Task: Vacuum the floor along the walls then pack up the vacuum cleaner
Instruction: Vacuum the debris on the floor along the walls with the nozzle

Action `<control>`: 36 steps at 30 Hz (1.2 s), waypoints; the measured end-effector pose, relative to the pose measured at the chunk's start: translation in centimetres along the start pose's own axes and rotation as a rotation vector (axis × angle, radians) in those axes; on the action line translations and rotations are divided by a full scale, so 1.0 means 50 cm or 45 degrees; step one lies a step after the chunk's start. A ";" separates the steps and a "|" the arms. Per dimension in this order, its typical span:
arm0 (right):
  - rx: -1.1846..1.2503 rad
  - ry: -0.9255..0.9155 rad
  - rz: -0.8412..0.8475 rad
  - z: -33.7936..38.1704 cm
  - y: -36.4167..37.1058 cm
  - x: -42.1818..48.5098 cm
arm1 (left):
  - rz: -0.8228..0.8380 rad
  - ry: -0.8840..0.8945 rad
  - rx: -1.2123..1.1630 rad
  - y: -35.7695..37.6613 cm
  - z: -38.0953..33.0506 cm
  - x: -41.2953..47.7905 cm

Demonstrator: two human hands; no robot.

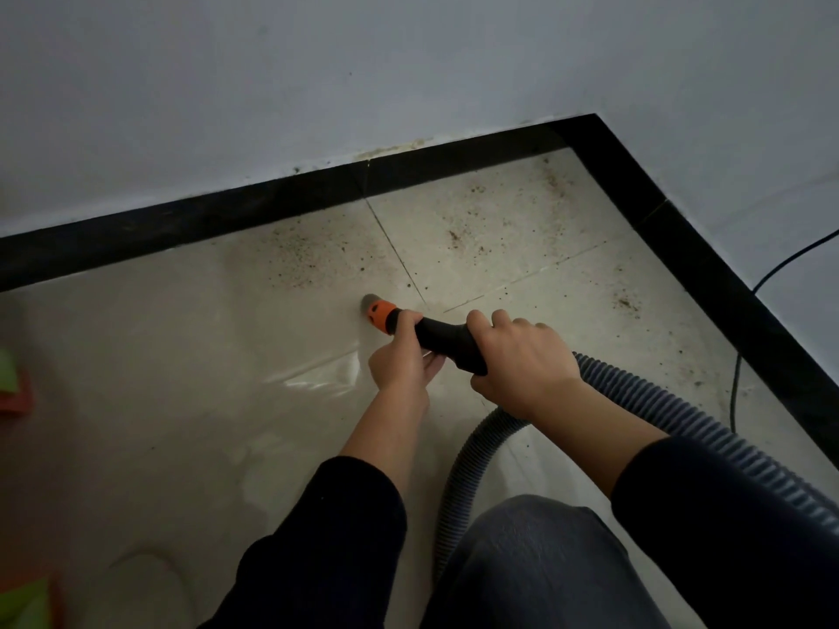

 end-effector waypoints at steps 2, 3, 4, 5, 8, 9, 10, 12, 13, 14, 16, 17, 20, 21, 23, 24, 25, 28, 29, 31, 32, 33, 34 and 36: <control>0.023 -0.040 -0.018 0.018 0.003 0.008 | -0.041 0.034 -0.014 -0.017 -0.011 0.003; 0.027 -0.054 -0.028 0.025 0.004 0.012 | -0.047 0.045 -0.020 -0.024 -0.015 0.004; 0.026 -0.064 -0.034 0.031 0.005 0.015 | -0.045 0.051 -0.023 -0.028 -0.020 0.005; 0.022 -0.068 -0.039 0.034 0.004 0.017 | -0.039 0.052 -0.023 -0.031 -0.023 0.007; 0.002 -0.048 -0.050 0.032 0.000 0.023 | 0.007 0.040 -0.009 -0.025 -0.028 0.012; -0.003 -0.033 -0.051 0.029 -0.002 0.024 | 0.030 0.035 0.003 -0.019 -0.029 0.015; -0.005 -0.016 -0.049 0.025 -0.004 0.026 | 0.056 0.030 0.021 -0.013 -0.030 0.018; -0.005 0.024 -0.042 0.014 -0.006 0.028 | 0.110 0.015 0.060 0.002 -0.029 0.025; -0.003 0.044 -0.037 0.008 -0.006 0.029 | 0.136 0.006 0.077 0.010 -0.028 0.029; -0.001 0.063 -0.032 0.001 -0.006 0.029 | 0.158 -0.003 0.093 0.017 -0.026 0.033; 0.005 0.092 -0.026 -0.011 -0.006 0.029 | 0.187 -0.014 0.125 0.031 -0.022 0.040; 0.006 0.104 -0.022 -0.016 -0.005 0.028 | 0.197 -0.021 0.142 0.038 -0.020 0.042; -0.004 0.147 -0.004 -0.033 -0.005 0.022 | 0.236 -0.050 0.198 0.054 -0.009 0.046; -0.008 0.162 0.000 -0.039 -0.005 0.021 | 0.251 -0.060 0.210 0.060 -0.006 0.046; -0.015 0.184 0.010 -0.049 -0.007 0.019 | 0.269 -0.072 0.222 0.071 -0.001 0.045; -0.019 0.191 0.015 -0.054 -0.008 0.018 | 0.274 -0.076 0.225 0.076 0.000 0.045; -0.023 0.193 0.016 -0.058 -0.009 0.019 | 0.280 -0.078 0.229 0.081 0.002 0.044; -0.025 0.199 0.018 -0.066 -0.010 0.020 | 0.295 -0.080 0.253 0.088 0.003 0.046; -0.022 0.200 0.017 -0.067 -0.009 0.021 | 0.298 -0.079 0.264 0.089 0.002 0.048; -0.015 0.201 0.014 -0.069 -0.006 0.024 | 0.299 -0.075 0.274 0.090 -0.001 0.052; -0.013 0.200 0.012 -0.068 -0.005 0.027 | 0.294 -0.073 0.274 0.089 -0.004 0.054; -0.013 0.197 0.008 -0.066 -0.004 0.030 | 0.289 -0.071 0.276 0.088 -0.006 0.056; -0.014 0.193 0.005 -0.064 -0.003 0.033 | 0.287 -0.068 0.279 0.086 -0.009 0.057; -0.013 0.185 -0.002 -0.059 -0.003 0.038 | 0.282 -0.058 0.279 0.081 -0.014 0.060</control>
Point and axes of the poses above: each hand's wrist, its own x-axis towards the middle knuckle, its own y-axis out of the palm, z = x × y, the point moved 3 cm from there along x, towards the middle knuckle, and after that the axes turned 8 degrees about x, right-handed, at the moved point
